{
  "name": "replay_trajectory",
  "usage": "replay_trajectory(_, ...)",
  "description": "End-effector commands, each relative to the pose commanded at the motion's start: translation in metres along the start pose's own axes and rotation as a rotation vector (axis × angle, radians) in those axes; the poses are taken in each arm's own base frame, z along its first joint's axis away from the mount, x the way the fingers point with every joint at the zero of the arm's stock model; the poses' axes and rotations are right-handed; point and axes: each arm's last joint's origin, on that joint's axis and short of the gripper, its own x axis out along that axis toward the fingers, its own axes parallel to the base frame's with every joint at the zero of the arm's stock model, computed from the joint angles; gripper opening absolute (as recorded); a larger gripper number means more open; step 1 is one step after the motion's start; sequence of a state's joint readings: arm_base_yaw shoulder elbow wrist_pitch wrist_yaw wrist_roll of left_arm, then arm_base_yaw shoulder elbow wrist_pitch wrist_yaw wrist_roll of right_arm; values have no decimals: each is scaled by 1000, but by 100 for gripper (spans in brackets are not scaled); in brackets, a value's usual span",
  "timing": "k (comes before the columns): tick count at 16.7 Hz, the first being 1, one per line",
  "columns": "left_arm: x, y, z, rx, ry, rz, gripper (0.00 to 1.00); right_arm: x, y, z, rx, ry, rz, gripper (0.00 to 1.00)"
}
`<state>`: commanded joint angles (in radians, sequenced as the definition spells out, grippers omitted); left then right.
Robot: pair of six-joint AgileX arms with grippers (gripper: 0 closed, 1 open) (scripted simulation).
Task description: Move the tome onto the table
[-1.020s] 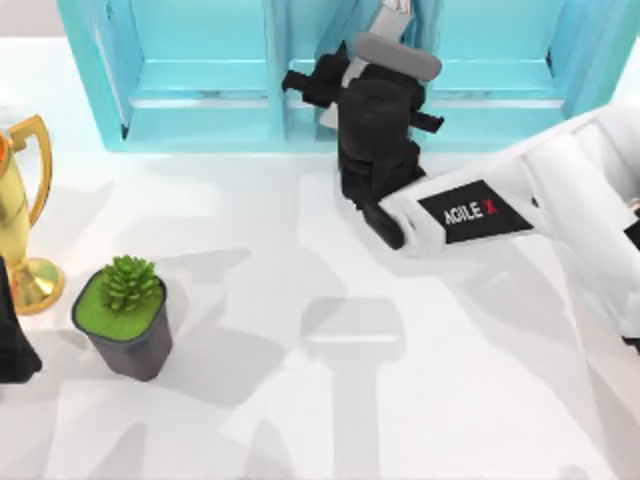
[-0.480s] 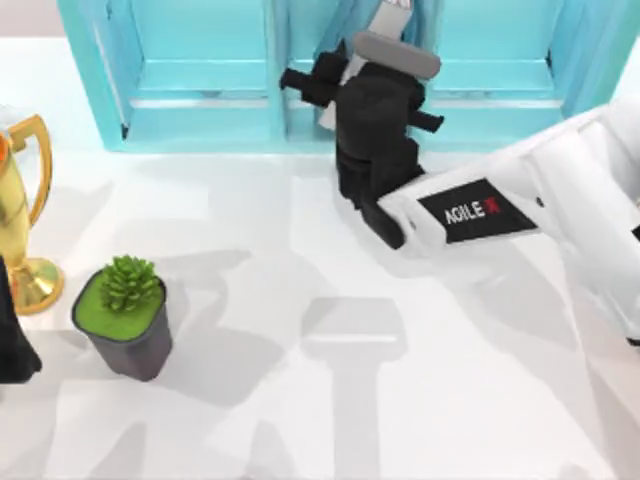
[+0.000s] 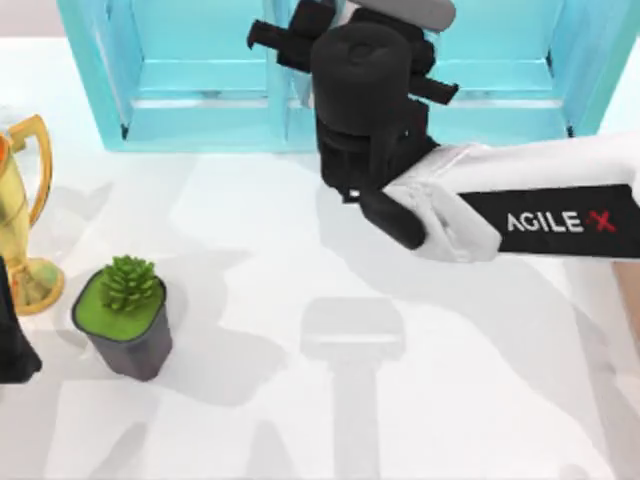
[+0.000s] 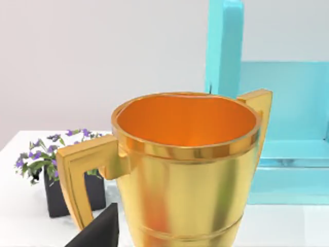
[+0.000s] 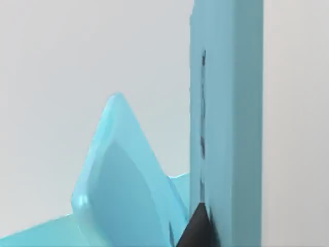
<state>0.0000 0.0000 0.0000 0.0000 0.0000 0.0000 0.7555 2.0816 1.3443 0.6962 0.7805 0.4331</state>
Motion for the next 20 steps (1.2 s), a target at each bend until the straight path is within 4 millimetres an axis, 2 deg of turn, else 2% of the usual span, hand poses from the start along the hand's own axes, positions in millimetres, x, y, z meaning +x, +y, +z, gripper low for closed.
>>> replay_trajectory(3,0,0,0,0,0,0,100,-51,8,40,5,-3,4,0)
replay_trajectory(5,0,0,0,0,0,0,100,-77,8,56,6,0,5,0)
replay_trajectory(7,0,0,0,0,0,0,100,-94,6,63,5,5,5,0)
replay_trajectory(15,0,0,0,0,0,0,100,-97,4,60,-29,11,10,0)
replay_trajectory(17,0,0,0,0,0,0,100,-98,1,54,-107,20,27,0)
replay_trajectory(20,0,0,0,0,0,0,100,-102,-10,38,-315,45,63,0)
